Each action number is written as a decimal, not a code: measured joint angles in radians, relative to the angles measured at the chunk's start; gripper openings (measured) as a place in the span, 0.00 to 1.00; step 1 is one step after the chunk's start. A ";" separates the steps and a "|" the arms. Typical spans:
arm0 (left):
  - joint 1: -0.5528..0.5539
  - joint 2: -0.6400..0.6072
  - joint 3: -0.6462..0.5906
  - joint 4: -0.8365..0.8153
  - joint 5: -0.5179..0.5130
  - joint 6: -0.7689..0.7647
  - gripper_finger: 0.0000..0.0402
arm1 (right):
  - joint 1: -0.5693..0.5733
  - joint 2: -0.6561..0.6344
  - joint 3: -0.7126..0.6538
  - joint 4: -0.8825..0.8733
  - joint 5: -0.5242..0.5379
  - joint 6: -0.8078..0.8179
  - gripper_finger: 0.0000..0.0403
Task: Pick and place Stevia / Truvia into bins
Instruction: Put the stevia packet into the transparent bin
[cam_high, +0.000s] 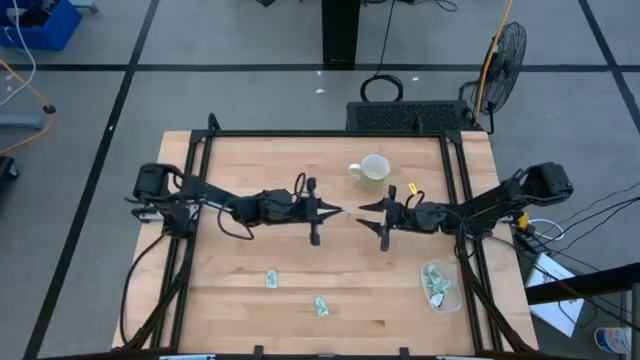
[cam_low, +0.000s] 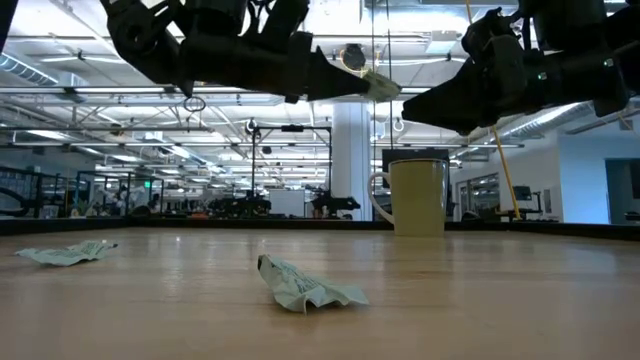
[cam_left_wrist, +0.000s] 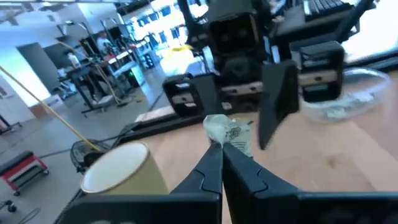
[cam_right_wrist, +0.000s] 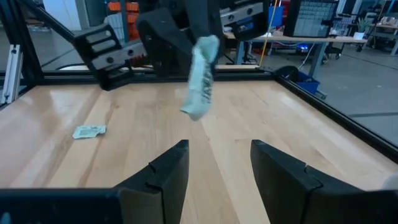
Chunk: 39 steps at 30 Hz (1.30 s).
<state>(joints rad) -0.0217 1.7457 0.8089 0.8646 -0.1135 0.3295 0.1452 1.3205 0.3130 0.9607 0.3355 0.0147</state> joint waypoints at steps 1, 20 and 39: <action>0.001 0.002 0.000 0.008 0.001 -0.005 0.02 | 0.000 0.000 0.000 0.002 0.000 0.000 0.41; 0.013 0.104 0.209 -0.152 0.016 -0.051 0.07 | -0.008 0.000 0.000 0.083 -0.001 0.000 0.41; 0.012 0.114 0.220 -0.156 -0.016 -0.062 0.08 | -0.008 0.000 0.000 0.030 0.001 -0.011 0.02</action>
<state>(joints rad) -0.0094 1.8599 1.0286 0.7085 -0.1299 0.2672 0.1368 1.3201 0.3130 0.9904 0.3363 0.0038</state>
